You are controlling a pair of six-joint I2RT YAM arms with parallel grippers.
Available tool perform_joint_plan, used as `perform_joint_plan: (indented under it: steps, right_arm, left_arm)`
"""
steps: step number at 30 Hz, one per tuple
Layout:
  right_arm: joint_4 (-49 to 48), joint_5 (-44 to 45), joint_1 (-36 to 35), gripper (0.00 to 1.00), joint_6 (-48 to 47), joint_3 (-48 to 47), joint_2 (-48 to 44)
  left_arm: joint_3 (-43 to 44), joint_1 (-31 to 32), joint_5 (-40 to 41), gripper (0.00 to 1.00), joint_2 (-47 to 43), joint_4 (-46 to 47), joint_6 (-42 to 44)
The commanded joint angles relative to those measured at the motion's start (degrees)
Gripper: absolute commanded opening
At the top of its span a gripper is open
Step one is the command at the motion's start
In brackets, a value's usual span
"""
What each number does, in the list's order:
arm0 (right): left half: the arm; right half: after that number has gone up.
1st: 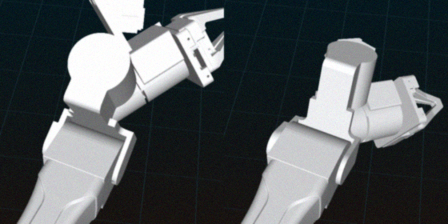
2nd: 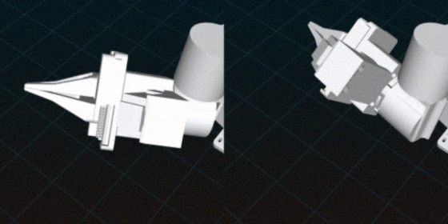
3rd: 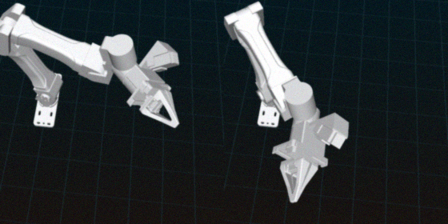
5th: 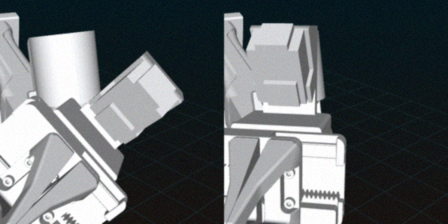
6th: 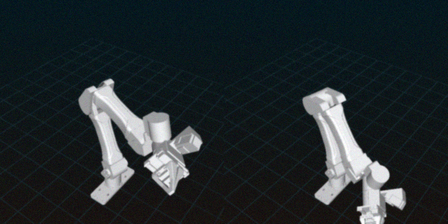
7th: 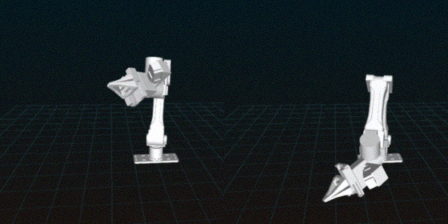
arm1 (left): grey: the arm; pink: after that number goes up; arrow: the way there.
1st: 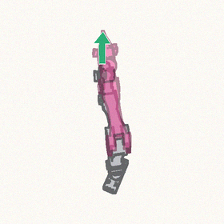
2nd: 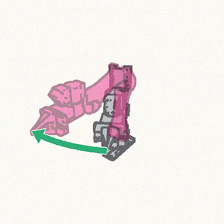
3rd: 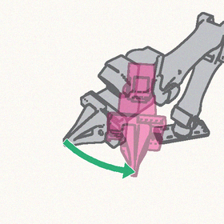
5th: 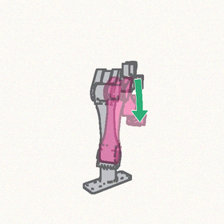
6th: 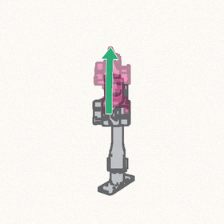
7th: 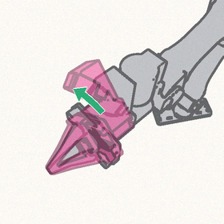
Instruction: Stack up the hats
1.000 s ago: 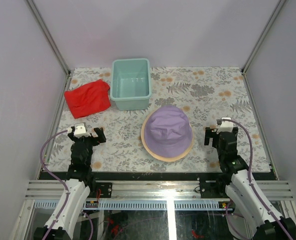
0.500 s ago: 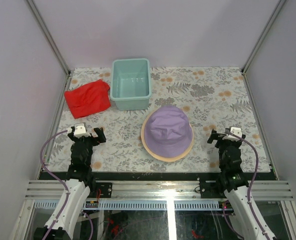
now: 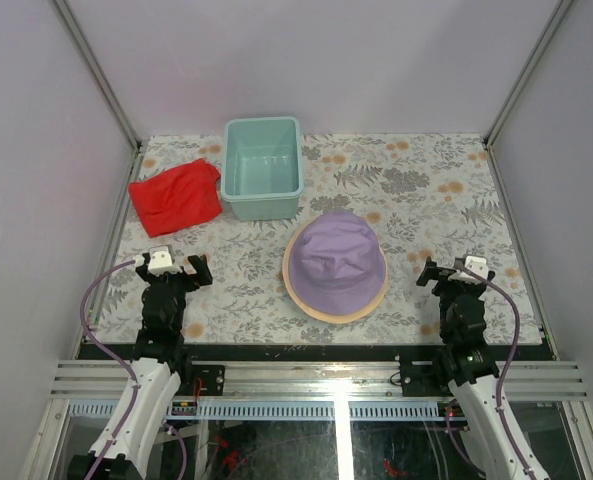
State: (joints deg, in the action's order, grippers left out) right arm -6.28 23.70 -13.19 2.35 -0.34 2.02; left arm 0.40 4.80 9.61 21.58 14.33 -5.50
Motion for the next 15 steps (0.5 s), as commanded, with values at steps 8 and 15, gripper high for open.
perform_joint_plan:
  steps: [8, 15]
  right_arm:
    - [-7.34, -1.1, -0.18, 0.99, -0.59, 5.17, 12.08]
    - [-7.33, 2.29, -0.23, 0.99, 0.96, 5.1, 12.05]
  left_arm:
    - [-4.54, -0.09, 0.81, 1.0, -0.4, 4.07, 0.49]
    - [-4.53, -0.12, 0.77, 1.0, -0.31, 4.05, 0.44]
